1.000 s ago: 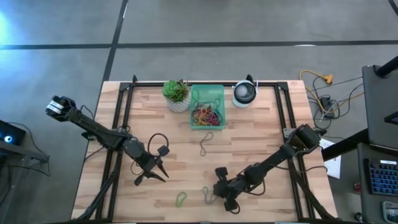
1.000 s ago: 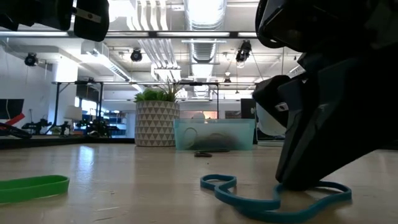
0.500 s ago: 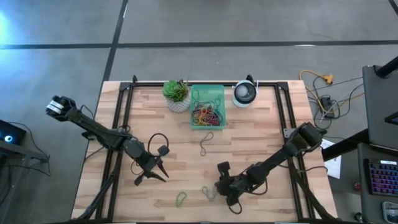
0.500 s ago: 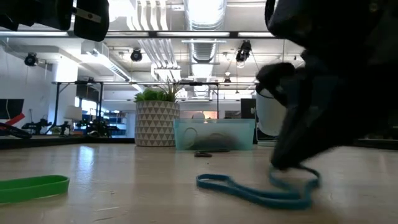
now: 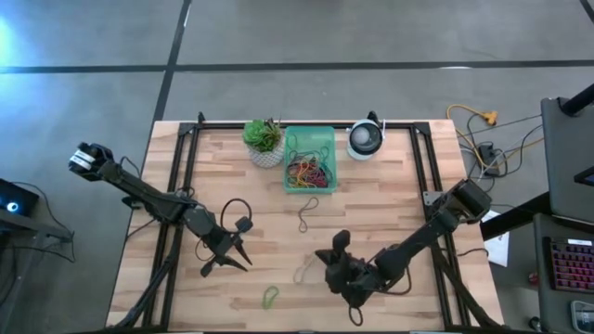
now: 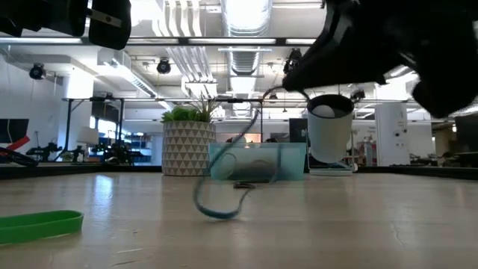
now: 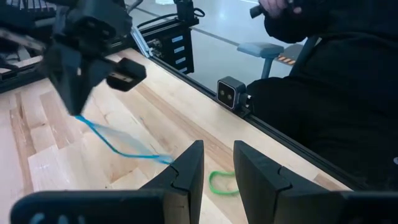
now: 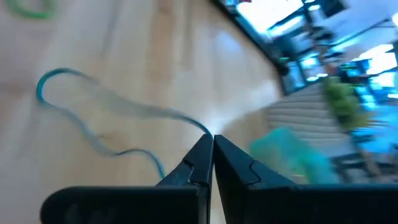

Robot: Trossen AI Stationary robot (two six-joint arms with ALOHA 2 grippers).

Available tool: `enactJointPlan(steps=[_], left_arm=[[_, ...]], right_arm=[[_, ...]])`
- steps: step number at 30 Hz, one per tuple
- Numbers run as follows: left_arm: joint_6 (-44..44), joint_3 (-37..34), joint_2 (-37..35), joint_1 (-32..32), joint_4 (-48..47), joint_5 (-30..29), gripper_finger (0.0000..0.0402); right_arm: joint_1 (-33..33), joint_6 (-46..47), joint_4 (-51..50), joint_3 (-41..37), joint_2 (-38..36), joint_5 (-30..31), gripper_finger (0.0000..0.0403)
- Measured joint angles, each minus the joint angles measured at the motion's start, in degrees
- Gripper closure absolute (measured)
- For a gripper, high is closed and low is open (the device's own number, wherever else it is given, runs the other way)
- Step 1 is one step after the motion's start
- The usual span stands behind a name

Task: Pick and place rubber bands into bin
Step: Put the blue rubber band into the green bin

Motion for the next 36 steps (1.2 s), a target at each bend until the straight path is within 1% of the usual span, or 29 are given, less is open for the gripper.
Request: enactJointPlan(steps=[4,6,11,14,17,22,26,30,34,36], left_arm=[[0.0,0.0,0.0,0.0,0.0,0.0,0.0329],[0.0,0.0,0.0,0.0,-0.03,0.0,0.0329],[0.02,0.0,0.0,0.0,-0.07,0.01,0.0329],[0.02,0.0,0.0,0.0,-0.2,0.01,0.0329],[0.02,-0.02,0.0,0.0,-0.26,0.0,0.0329],[0.03,-0.15,0.0,-0.04,-0.2,0.0,0.0329],[0.04,-0.42,0.0,-0.04,-0.21,0.0,0.0329],[0.04,-0.89,0.0,-0.02,-0.23,0.02,0.0329],[0.02,-1.01,0.0,-0.02,-0.26,0.0,0.0329],[0.02,-1.07,0.0,-0.02,-0.26,0.01,0.0329]], right_arm=[[-1.76,-3.27,0.27,1.03,-0.2,6.85,0.0395],[-3.13,-5.12,0.26,1.9,-0.21,8.74,0.0395],[-7.65,-9.59,0.35,4.53,-1.06,9.02,0.0395],[-11.49,-12.04,0.39,6.09,-1.3,8.98,0.0394],[-15.84,-14.13,0.52,7.66,-1.34,7.93,0.0394],[-23.73,-14.84,0.43,9.24,-1.38,2.35,0.0394],[-29.36,-14.01,0.5,10.05,-1.4,2.13,0.0394],[-33.4,-13.93,0.47,11.17,-1.4,1.79,0.0394],[-36.84,-13.69,0.54,12.0,-1.42,-0.94,0.0394],[-38.34,-13.09,0.4,12.21,-1.42,-1.08,0.0394]])
